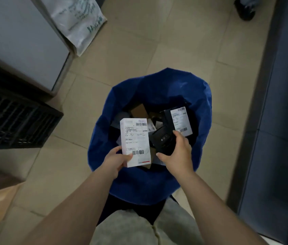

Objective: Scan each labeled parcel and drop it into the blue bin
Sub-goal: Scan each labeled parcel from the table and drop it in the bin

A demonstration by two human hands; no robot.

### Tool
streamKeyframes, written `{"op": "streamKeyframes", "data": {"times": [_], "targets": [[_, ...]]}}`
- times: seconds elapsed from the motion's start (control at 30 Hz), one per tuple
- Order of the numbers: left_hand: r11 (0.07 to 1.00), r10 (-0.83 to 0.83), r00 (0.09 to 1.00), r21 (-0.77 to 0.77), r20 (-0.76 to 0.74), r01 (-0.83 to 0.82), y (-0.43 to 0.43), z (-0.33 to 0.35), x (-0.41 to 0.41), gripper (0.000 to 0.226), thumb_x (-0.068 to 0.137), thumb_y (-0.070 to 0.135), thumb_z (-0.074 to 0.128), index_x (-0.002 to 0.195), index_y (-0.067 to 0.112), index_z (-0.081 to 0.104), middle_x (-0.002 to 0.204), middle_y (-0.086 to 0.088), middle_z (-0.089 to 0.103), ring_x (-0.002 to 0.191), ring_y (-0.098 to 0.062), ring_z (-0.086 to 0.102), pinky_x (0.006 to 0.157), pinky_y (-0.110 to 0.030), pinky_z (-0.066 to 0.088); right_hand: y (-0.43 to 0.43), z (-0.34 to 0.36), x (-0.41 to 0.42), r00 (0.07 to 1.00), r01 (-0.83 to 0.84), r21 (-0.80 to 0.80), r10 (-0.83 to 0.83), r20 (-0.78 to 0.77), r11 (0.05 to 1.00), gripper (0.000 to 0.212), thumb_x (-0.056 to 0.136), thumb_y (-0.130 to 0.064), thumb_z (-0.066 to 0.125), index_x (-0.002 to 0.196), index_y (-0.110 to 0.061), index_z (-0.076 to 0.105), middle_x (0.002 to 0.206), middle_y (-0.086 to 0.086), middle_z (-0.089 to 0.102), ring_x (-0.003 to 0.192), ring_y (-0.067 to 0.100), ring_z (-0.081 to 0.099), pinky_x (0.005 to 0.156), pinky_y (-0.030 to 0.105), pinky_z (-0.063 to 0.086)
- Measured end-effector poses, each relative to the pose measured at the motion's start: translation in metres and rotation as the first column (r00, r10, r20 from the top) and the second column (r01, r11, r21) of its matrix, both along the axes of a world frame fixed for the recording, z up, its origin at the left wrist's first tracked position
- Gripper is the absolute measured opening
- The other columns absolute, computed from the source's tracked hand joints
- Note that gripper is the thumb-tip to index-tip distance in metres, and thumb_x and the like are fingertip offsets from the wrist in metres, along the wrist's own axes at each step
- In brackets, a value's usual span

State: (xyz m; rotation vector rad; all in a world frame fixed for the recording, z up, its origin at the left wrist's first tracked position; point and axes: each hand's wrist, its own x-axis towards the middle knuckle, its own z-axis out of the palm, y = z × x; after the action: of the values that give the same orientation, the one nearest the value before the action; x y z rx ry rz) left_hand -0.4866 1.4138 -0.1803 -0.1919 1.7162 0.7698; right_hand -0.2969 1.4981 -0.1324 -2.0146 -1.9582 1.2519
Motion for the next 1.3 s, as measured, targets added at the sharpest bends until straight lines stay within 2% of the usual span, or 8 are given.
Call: {"op": "streamKeyframes", "data": {"times": [0.13, 0.5, 0.6, 0.83, 0.97, 1.03, 1.17, 1.3], "targets": [[0.992, -0.083, 0.997, -0.092, 0.0, 0.083, 0.016, -0.062, -0.006, 0.059, 0.082, -0.006, 0.075, 0.133, 0.015, 0.054, 0.119, -0.014, 0.067, 0.105, -0.03, 0.067, 0.09, -0.042, 0.057, 0.01, -0.056, -0.017, 0.998, 0.043, -0.12, -0.037, 0.056, 0.992, 0.093, 0.073, -0.028, 0.085, 0.148, -0.023, 0.031, 0.145, 0.006, 0.038, 0.132, 0.028, 0.035, 0.109, 0.046, 0.038], [0.903, -0.372, 0.928, -0.22, 0.026, 0.368, 0.009, -0.197, -0.005, 0.046, 0.083, -0.003, 0.075, 0.114, 0.025, 0.056, 0.116, -0.008, 0.066, 0.104, -0.023, 0.063, 0.074, -0.028, 0.053, -0.008, -0.199, -0.046, 0.961, 0.259, -0.305, -0.213, 0.177, 0.916, 0.085, 0.07, -0.024, 0.084, 0.139, -0.024, 0.034, 0.138, 0.005, 0.041, 0.127, 0.028, 0.038, 0.099, 0.052, 0.045], [0.872, -0.437, 0.897, -0.21, 0.073, 0.442, 0.008, -0.228, -0.002, 0.051, 0.084, -0.004, 0.073, 0.125, 0.023, 0.057, 0.115, -0.008, 0.065, 0.104, -0.022, 0.063, 0.068, -0.024, 0.053, -0.014, -0.228, -0.05, 0.933, 0.351, -0.316, -0.302, 0.195, 0.882, 0.083, 0.071, -0.024, 0.084, 0.138, -0.022, 0.035, 0.139, 0.006, 0.041, 0.128, 0.029, 0.038, 0.099, 0.049, 0.045], [0.822, -0.548, 0.834, -0.143, 0.065, 0.551, 0.007, -0.281, -0.001, 0.061, 0.082, -0.008, 0.071, 0.136, 0.017, 0.056, 0.112, -0.009, 0.07, 0.107, -0.023, 0.065, 0.095, -0.041, 0.055, -0.021, -0.279, -0.05, 0.936, 0.329, -0.302, -0.267, 0.228, 0.895, 0.087, 0.07, -0.022, 0.083, 0.141, -0.023, 0.033, 0.142, 0.006, 0.038, 0.13, 0.029, 0.034, 0.105, 0.053, 0.039], [0.776, -0.63, 0.77, -0.083, -0.098, 0.625, 0.01, -0.275, -0.003, 0.065, 0.076, -0.011, 0.073, 0.135, 0.012, 0.056, 0.117, -0.006, 0.061, 0.103, -0.015, 0.056, 0.092, -0.024, 0.049, -0.024, -0.281, -0.049, 0.922, 0.366, -0.278, -0.306, 0.237, 0.888, 0.085, 0.069, -0.022, 0.082, 0.14, -0.021, 0.035, 0.141, 0.008, 0.04, 0.128, 0.031, 0.037, 0.104, 0.05, 0.04], [0.712, -0.699, 0.688, -0.09, -0.195, 0.697, 0.012, -0.264, -0.006, 0.068, 0.076, -0.004, 0.076, 0.137, 0.017, 0.055, 0.123, -0.003, 0.059, 0.108, -0.016, 0.054, 0.093, -0.018, 0.042, -0.025, -0.273, -0.051, 0.918, 0.375, -0.268, -0.317, 0.237, 0.887, 0.084, 0.069, -0.023, 0.082, 0.14, -0.021, 0.036, 0.141, 0.009, 0.04, 0.127, 0.032, 0.038, 0.103, 0.049, 0.04], [0.411, -0.862, 0.326, -0.158, -0.388, 0.898, 0.026, -0.227, -0.018, 0.068, 0.084, 0.014, 0.071, 0.145, 0.028, 0.046, 0.145, -0.001, 0.046, 0.132, -0.025, 0.039, 0.11, -0.034, 0.034, -0.019, -0.242, -0.058, 0.929, 0.348, -0.24, -0.299, 0.218, 0.906, 0.082, 0.069, -0.022, 0.082, 0.138, -0.023, 0.037, 0.139, 0.008, 0.042, 0.127, 0.031, 0.038, 0.102, 0.053, 0.042], [0.196, -0.814, 0.0, -0.275, -0.58, 0.941, 0.05, -0.164, -0.025, 0.065, 0.088, 0.023, 0.066, 0.147, 0.029, 0.041, 0.145, 0.0, 0.044, 0.133, -0.026, 0.035, 0.109, -0.042, 0.029, -0.008, -0.188, -0.064, 0.947, 0.287, -0.188, -0.249, 0.202, 0.939, 0.086, 0.069, -0.026, 0.083, 0.14, -0.026, 0.035, 0.137, 0.007, 0.042, 0.127, 0.029, 0.038, 0.099, 0.054, 0.045]]}}
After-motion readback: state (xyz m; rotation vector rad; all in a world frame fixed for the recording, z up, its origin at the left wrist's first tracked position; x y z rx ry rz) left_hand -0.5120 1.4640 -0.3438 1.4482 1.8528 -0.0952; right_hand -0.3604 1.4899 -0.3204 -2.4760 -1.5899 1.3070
